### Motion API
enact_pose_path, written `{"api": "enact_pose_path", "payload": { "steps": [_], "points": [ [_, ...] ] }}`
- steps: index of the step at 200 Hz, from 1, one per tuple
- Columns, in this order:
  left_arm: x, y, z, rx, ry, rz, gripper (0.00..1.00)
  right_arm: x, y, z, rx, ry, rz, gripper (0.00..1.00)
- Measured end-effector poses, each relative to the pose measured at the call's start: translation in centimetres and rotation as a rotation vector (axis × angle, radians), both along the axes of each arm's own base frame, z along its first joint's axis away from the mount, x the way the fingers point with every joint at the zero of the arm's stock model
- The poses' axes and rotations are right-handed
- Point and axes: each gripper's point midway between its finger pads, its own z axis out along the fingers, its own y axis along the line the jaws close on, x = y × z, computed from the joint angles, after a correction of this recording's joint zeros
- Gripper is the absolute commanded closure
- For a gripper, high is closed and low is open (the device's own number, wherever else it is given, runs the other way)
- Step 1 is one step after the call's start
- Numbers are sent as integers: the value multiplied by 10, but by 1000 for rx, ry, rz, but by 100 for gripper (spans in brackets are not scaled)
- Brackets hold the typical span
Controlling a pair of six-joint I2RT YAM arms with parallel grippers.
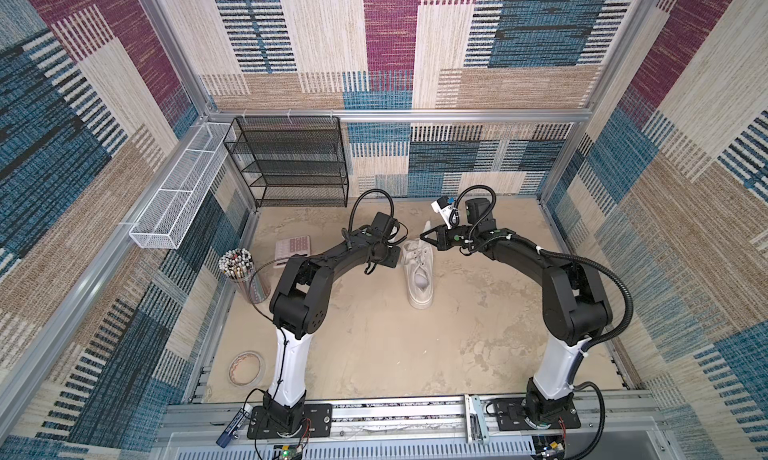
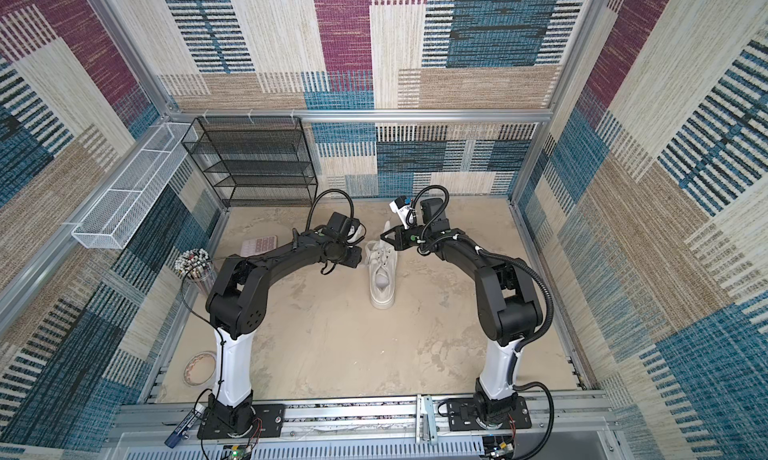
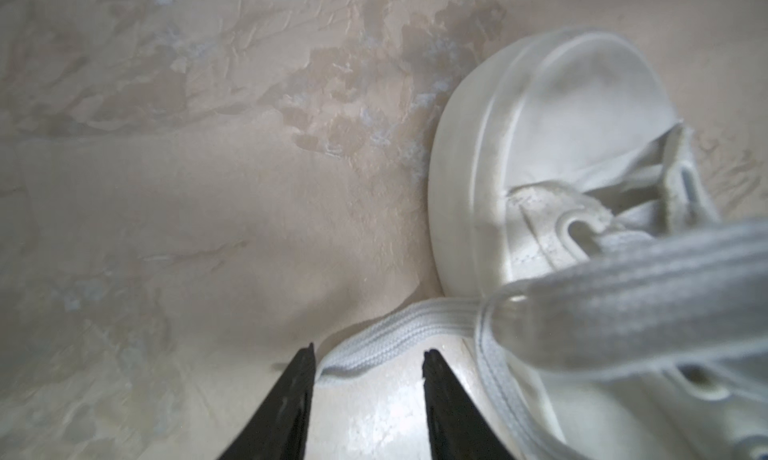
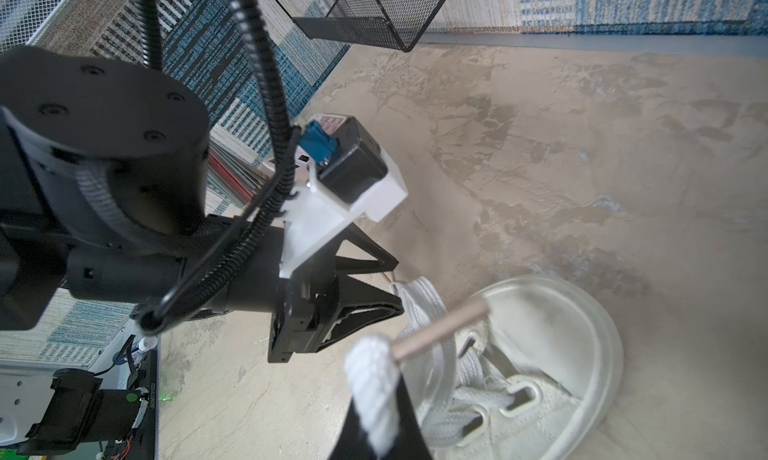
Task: Tie the shoes
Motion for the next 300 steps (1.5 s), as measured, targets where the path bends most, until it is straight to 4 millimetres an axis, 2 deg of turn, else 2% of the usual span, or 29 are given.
{"api": "enact_pose_path", "payload": {
  "steps": [33,80,125,144,171,221,265,300],
  "points": [
    [-6,-4,-18,2,40,-12,58,1,-1,0,0,3,-1,100],
    [-3,-4,-27,68,13,5,60,-1,-1,0,5,14,6,100],
    [12,-3,-29,114,-33,34,83,-3,-2,-1,5,21,8,100],
    [13,-2,-31,119,-45,41,100,-4,-3,-3,3,24,7,100],
    [12,1,-30,124,-59,48,100,-7,-6,-7,0,35,-1,100],
    [-9,28,-17,158,-8,72,100,-12,-24,3,10,15,-74,100],
    [-3,50,17,147,-59,125,100,-22,-53,6,-6,13,-183,100],
    [-2,54,34,139,-86,138,100,-38,-77,10,-30,-4,-274,100]
  ]
}}
